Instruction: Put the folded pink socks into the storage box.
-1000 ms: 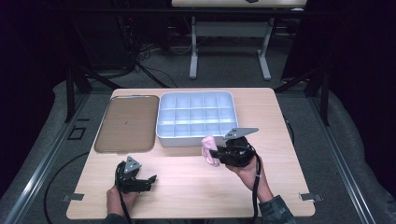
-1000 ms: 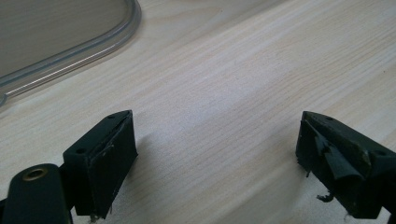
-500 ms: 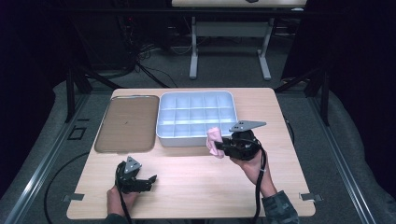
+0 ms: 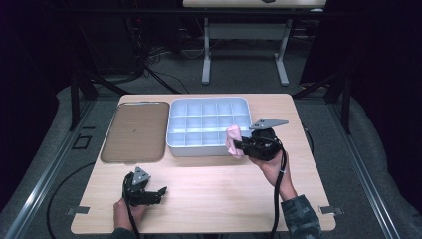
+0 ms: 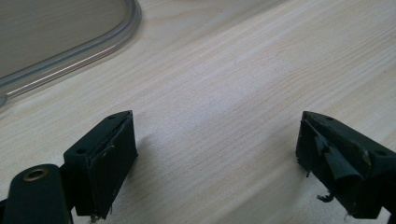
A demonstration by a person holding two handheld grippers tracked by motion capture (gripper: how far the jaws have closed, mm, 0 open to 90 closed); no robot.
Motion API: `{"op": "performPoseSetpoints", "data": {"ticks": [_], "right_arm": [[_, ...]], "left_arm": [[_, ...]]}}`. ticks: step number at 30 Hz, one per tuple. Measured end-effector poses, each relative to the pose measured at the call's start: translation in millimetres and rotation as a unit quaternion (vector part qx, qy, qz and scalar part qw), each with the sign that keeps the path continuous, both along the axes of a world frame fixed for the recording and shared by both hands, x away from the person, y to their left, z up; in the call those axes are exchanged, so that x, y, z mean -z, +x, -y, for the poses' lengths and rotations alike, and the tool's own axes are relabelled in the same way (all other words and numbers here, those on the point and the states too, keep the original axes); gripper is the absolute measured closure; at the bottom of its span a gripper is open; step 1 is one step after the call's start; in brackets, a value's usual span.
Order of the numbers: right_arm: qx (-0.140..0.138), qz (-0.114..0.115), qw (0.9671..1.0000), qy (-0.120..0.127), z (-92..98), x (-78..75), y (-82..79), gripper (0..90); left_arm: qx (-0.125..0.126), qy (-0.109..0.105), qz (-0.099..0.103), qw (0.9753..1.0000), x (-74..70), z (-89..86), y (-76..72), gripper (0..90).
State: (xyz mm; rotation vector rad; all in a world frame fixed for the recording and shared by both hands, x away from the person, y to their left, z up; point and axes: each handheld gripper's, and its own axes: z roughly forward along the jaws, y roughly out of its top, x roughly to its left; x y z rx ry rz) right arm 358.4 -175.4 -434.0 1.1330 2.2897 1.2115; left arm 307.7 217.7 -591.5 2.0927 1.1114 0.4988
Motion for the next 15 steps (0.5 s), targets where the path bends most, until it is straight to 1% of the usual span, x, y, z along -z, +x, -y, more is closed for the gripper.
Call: {"op": "performPoseSetpoints", "data": {"ticks": [2,3,4,7,8,9,10,15], "right_arm": [[0.002,0.002,1.0,-0.001,1.6,-0.3,2.9,75.2],[0.008,0.002,1.0,0.004,1.8,0.1,4.4,75.2],[0.007,0.001,1.0,0.001,2.8,-0.3,5.6,75.2],[0.014,0.004,0.9999,0.005,4.2,-0.5,9.9,75.2],[0.015,0.004,0.9999,0.003,5.1,-1.1,11.5,75.2],[0.018,0.004,0.9998,0.007,5.2,-1.1,13.1,75.2],[0.02,0.006,0.9998,0.003,5.7,-1.7,14.5,75.2],[0.03,0.008,0.9995,0.002,6.5,-0.4,23.4,75.2]], "left_arm": [[0.0,0.0,0.0,1.0,0.0,0.0,0.0,11.9],[0.0,0.0,0.0,1.0,0.0,0.0,0.0,11.9],[0.0,0.0,0.0,1.0,0.0,0.0,0.0,11.9],[0.0,0.0,0.0,1.0,0.0,0.0,0.0,11.9],[0.0,0.0,0.0,1.0,0.0,0.0,0.0,11.9],[0.0,0.0,0.0,1.0,0.0,0.0,0.1,11.9],[0.0,0.0,0.0,1.0,0.0,0.0,0.0,11.9],[0.0,0.0,0.0,1.0,0.0,0.0,0.1,11.9]]}}
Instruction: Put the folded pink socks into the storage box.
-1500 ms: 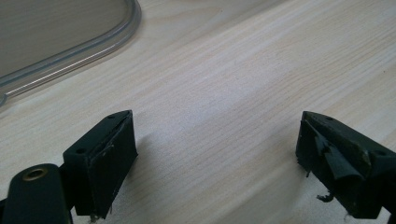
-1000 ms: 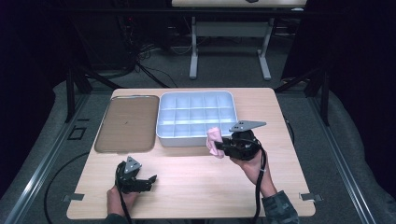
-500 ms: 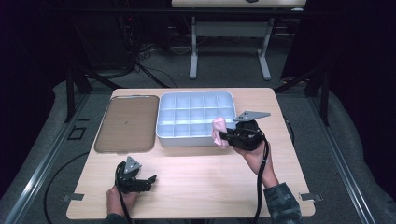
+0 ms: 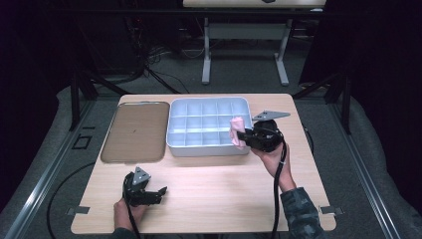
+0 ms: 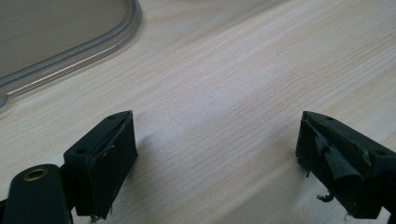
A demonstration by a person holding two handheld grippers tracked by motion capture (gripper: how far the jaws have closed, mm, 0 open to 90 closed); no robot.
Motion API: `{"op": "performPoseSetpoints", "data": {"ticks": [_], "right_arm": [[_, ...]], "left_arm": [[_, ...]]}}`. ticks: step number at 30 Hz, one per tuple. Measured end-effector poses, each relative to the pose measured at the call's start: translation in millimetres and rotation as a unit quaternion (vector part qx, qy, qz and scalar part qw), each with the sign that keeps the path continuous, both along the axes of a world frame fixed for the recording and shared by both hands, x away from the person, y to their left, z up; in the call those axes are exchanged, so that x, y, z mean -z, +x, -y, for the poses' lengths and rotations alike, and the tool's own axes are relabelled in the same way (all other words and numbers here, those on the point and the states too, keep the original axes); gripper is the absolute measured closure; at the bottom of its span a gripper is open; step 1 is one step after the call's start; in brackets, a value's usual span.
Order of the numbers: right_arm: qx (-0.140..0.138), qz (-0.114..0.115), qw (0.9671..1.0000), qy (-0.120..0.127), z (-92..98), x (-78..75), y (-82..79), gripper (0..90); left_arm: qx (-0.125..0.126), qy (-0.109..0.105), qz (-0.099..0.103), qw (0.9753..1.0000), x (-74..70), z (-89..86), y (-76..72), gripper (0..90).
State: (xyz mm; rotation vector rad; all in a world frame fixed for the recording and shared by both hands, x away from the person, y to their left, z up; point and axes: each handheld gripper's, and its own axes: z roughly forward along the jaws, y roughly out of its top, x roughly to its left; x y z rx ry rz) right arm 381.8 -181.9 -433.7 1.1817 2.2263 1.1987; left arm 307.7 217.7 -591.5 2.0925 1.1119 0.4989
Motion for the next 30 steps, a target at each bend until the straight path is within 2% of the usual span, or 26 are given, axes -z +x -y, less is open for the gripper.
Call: {"op": "performPoseSetpoints", "data": {"ticks": [6,18,30], "right_arm": [[0.018,0.002,0.9998,-0.012,2.2,2.2,12.4,75.2],[0.046,-0.002,0.9988,-0.02,6.3,16.4,34.2,75.1],[0.063,-0.021,0.9972,-0.034,7.1,36.4,55.3,75.1]], "left_arm": [[0.0,0.0,0.0,1.0,0.0,0.0,0.0,11.9],[0.0,0.0,0.0,1.0,0.0,0.0,0.0,11.9],[0.0,0.0,0.0,1.0,0.0,0.0,0.0,11.9]]}}
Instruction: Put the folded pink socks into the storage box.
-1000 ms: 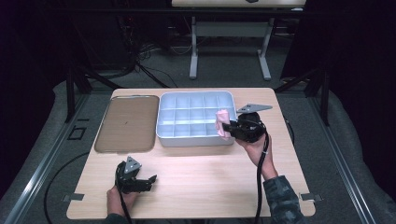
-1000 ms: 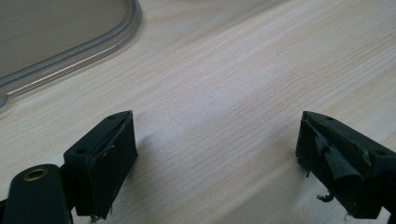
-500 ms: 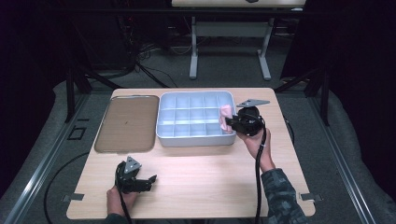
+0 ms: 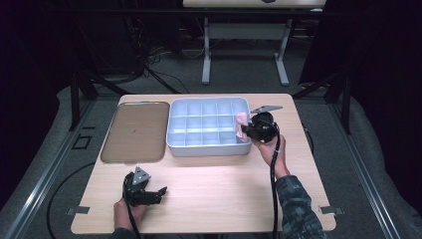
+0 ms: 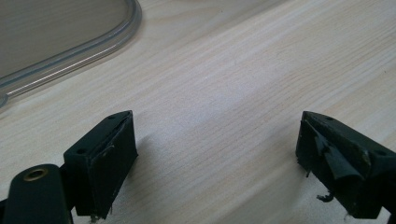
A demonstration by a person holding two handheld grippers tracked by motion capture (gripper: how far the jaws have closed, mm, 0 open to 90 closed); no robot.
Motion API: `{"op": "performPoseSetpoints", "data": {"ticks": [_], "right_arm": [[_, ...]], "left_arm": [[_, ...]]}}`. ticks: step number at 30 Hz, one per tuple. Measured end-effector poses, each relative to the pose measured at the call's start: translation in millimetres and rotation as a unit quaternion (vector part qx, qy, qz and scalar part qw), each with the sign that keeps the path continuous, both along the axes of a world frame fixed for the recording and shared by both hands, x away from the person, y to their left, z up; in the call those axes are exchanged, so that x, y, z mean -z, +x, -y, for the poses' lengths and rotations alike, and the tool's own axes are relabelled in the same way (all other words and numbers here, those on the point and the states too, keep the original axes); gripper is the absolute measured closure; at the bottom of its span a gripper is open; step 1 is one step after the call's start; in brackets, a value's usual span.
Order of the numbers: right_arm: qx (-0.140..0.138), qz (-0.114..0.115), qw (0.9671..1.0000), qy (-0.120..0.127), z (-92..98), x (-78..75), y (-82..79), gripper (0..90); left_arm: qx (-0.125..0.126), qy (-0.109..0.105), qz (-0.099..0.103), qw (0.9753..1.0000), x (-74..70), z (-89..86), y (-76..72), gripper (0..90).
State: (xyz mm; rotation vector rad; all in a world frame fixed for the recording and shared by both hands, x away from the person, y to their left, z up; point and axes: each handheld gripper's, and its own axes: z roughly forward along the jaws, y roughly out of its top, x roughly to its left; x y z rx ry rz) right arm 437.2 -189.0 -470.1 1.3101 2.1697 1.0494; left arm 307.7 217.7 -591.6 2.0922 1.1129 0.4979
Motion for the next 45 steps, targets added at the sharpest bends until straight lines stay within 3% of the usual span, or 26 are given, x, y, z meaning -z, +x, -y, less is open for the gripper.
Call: {"op": "performPoseSetpoints", "data": {"ticks": [5,20,40,45], "right_arm": [[0.006,-0.019,0.9998,-0.006,-0.4,9.4,8.6,75.0],[0.013,-0.047,0.9983,-0.032,-4.7,29.4,21.6,74.8],[0.001,-0.069,0.9957,-0.062,-7.4,35.4,22.7,72.8],[-0.003,-0.075,0.9946,-0.072,-7.7,34.2,22.1,68.6]], "left_arm": [[0.0,0.0,0.0,1.0,0.0,0.0,0.0,11.9],[0.0,0.0,0.0,1.0,0.0,0.0,0.0,12.0],[0.0,0.0,0.001,1.0,0.0,0.0,0.0,12.1],[0.0,0.0,0.0,1.0,0.0,0.0,0.0,12.1]]}}
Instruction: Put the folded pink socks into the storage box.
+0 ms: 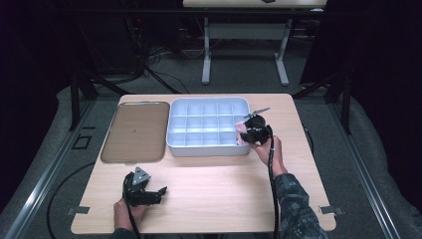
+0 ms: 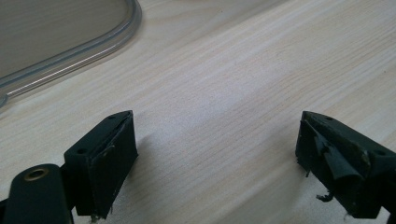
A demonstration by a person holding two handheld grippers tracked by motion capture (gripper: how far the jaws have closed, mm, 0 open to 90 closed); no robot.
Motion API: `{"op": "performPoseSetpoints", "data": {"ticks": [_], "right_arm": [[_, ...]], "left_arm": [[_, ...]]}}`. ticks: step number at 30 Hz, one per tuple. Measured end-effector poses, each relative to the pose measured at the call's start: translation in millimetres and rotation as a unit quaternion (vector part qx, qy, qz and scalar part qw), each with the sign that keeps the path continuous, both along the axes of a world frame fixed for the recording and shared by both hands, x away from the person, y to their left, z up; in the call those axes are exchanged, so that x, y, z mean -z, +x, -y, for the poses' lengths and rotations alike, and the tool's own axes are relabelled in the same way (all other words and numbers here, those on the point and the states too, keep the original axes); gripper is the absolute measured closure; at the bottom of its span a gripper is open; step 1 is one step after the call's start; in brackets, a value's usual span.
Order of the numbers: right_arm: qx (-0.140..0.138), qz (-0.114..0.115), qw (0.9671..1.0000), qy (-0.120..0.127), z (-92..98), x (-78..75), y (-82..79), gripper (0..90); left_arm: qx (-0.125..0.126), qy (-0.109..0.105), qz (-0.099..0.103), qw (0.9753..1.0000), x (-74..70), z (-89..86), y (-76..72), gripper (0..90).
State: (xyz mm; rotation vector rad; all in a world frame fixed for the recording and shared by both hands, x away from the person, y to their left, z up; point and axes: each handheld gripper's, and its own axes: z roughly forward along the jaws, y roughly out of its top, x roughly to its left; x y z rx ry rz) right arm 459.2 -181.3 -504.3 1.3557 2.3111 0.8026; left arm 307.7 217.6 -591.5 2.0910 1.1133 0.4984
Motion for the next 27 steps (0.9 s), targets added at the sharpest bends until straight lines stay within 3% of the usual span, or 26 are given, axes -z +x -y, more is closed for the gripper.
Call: {"op": "performPoseSetpoints", "data": {"ticks": [6,10,17,27], "right_arm": [[-0.001,0.012,0.9997,0.023,-0.1,-9.7,-4.8,54.0],[-0.008,0.026,0.9995,0.014,-5.1,-13.5,-4.4,50.9],[-0.01,0.012,0.9998,0.007,-8.1,-9.9,-4.6,74.5],[-0.009,-0.006,0.9998,0.018,-2.7,-7.5,-8.2,77.2]], "left_arm": [[0.0,0.0,0.0,1.0,0.0,0.0,0.1,12.1],[0.001,-0.001,0.0,1.0,0.0,0.1,0.1,12.6],[0.001,-0.001,0.0,1.0,0.0,0.1,0.1,12.7],[0.001,0.0,0.001,1.0,0.0,0.1,0.0,12.7]]}}
